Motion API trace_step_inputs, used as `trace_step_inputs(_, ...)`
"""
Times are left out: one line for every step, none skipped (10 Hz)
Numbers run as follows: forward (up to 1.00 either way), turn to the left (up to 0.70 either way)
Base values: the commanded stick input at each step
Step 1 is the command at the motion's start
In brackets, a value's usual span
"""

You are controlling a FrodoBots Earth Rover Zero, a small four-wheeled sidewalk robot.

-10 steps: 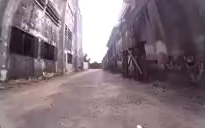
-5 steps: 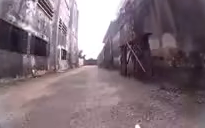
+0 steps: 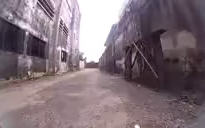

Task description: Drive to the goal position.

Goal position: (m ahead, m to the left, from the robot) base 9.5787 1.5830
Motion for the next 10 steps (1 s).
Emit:
trace_step_inputs(1.0, 0.02)
trace_step_inputs(1.0, 0.02)
trace_step_inputs(1.0, 0.02)
trace_step_inputs(1.0, 0.02)
trace_step_inputs(1.0, 0.2)
trace_step_inputs(1.0, 0.39)
trace_step_inputs(1.0, 0.27)
trace_step_inputs(1.0, 0.09)
trace_step_inputs(1.0, 0.02)
trace_step_inputs(1.0, 0.02)
